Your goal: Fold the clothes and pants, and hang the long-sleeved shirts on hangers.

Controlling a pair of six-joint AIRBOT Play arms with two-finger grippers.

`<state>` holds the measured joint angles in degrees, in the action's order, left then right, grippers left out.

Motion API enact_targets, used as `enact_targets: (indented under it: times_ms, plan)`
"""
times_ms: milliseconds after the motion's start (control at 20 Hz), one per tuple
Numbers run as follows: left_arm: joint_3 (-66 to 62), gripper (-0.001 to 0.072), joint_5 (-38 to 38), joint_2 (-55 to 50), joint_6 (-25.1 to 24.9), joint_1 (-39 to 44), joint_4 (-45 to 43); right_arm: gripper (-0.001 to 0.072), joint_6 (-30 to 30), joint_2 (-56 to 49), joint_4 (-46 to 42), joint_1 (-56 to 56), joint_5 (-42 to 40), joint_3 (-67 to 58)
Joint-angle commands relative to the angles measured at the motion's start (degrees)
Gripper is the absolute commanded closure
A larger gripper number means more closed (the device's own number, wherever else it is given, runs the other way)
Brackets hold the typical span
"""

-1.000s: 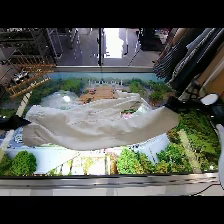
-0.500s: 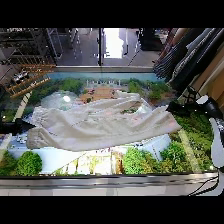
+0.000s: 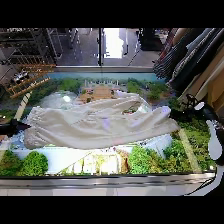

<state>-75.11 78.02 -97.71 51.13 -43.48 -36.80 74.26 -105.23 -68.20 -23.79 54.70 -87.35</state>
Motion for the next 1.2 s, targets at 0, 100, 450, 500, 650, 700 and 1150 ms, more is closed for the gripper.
enact_targets:
  times_ms: [0,100,450,500,650,700,1150]
  plan:
    - [-0.04,0.0686,-3.50,-0.02,1.62,-1.31,0.04,0.0310,-3.21,-1.09,0.31,-0.13,0.37,-0.02]
    - [-0.04,0.0686,-3.48,-0.04,1.62,-1.31,0.04,0.0330,-4.98,-1.14,2.43,-0.09,2.51,-0.02]
    - [-0.04,0.0686,-3.45,-0.04,1.62,-1.33,0.04,0.0442,-9.68,-1.11,6.93,-0.13,11.96,-0.02]
    - [-0.04,0.0686,-3.45,-0.04,1.62,-1.33,0.04,0.0485,-9.68,-1.11,6.93,-0.13,11.32,-0.02]
    - [-0.04,0.0687,-3.45,-0.04,1.62,-1.33,0.04,0.0680,-9.66,-1.11,6.93,-0.13,8.31,-0.02]
    - [-0.04,0.0686,-3.39,-0.02,1.62,-1.33,0.04,0.0677,-9.64,-1.03,6.93,-0.13,7.58,-0.02]
    - [-0.17,0.0689,-1.70,16.68,5.68,-2.03,27.06,0.0681,-9.03,24.11,26.64,-0.13,3.89,-0.04]
